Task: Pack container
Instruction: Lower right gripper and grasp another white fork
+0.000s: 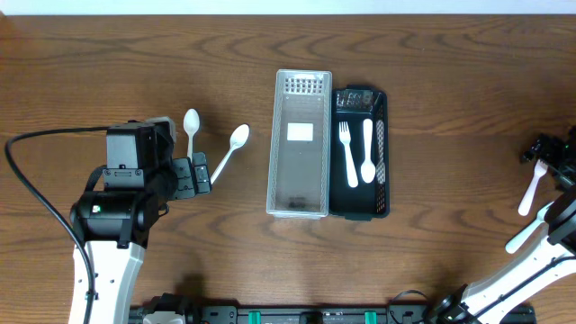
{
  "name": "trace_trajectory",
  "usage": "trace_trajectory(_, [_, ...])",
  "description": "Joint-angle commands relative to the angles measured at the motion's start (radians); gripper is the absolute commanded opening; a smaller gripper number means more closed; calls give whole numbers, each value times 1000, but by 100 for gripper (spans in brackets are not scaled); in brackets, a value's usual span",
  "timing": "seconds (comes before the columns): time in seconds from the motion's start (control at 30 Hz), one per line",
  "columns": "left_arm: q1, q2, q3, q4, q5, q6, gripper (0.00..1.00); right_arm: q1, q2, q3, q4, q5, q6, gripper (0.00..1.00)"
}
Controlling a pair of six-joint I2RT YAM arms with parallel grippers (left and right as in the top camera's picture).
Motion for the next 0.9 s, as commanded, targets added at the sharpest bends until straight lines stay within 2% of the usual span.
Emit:
trace_trajectory(0.0, [-2,2,13,0,-12,16,98,13,44,0,7,-28,-20,98])
trace_trajectory(0.13, [-2,2,13,0,-11,16,98,15,66,0,8,-29,-19,91])
trace_trajectory(0.2, [-2,2,13,0,-11,16,98,15,70,0,11,-28,-19,81])
trace_trajectory(0.37, [-2,2,13,0,-11,16,98,15,70,0,19,-41,-5,51])
trace_trajectory(0.57, [-2,2,13,0,-12,16,98,15,70,0,28,-44,12,47])
trace_trajectory(0.73, [-2,2,13,0,-11,16,98,17,70,0,34,-44,12,39])
trace_trajectory(0.87, [-2,2,13,0,-12,16,98,21,70,0,42,-47,15,23])
